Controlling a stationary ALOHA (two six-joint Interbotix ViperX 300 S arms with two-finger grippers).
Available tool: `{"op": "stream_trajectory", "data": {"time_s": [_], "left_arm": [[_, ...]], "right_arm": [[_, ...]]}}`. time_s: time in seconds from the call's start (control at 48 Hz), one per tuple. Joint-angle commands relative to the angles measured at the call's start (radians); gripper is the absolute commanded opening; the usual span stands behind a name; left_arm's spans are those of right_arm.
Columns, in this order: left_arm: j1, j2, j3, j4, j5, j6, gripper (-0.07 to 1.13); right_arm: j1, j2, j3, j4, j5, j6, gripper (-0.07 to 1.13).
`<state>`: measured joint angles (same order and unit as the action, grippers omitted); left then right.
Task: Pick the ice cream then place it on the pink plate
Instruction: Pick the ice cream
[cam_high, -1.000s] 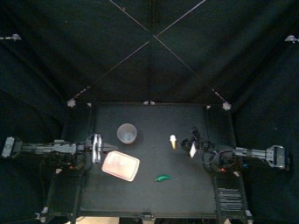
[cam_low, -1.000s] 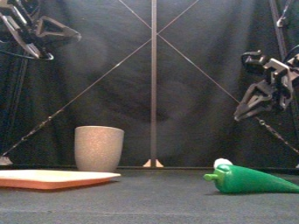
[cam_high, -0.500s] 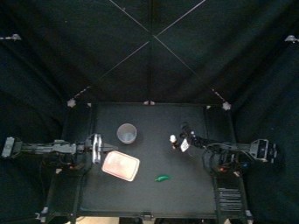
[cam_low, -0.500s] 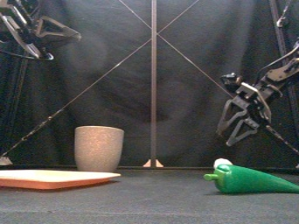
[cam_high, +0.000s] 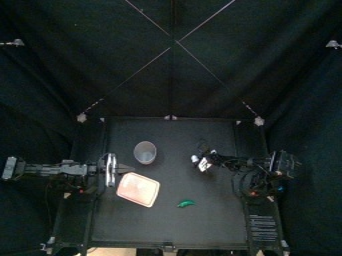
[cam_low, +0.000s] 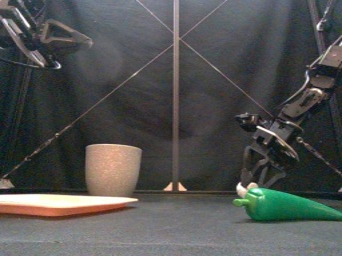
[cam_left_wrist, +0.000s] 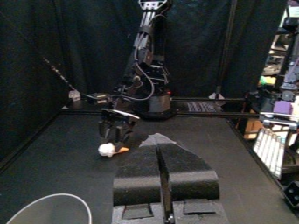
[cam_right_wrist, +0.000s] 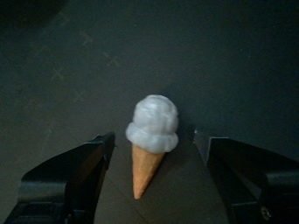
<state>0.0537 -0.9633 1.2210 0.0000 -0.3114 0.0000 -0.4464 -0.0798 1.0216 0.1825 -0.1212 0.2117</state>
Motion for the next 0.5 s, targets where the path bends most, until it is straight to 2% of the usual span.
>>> {"op": "stream_trajectory", "data": {"time_s": [0.021,0.292,0.417,0.5], "left_arm": [[-0.002,0.003,-0.012,-0.002,-0.003,0.002,-0.04],[-0.002,0.003,-0.011,-0.002,-0.002,0.002,-0.04],[-0.002,0.003,-0.011,-0.002,0.000,0.002,-0.04],[-0.002,0.003,-0.011,-0.002,0.002,0.000,-0.04]], "right_arm": [[-0.003,0.009,-0.018,0.000,0.003,0.000,1.04],[0.025,0.015,-0.035,-0.005,0.005,0.000,0.98],[0.035,0.015,-0.046,-0.005,0.006,0.000,0.84],[0.043,0.018,-0.054,-0.003,0.006,0.000,0.69]]}}
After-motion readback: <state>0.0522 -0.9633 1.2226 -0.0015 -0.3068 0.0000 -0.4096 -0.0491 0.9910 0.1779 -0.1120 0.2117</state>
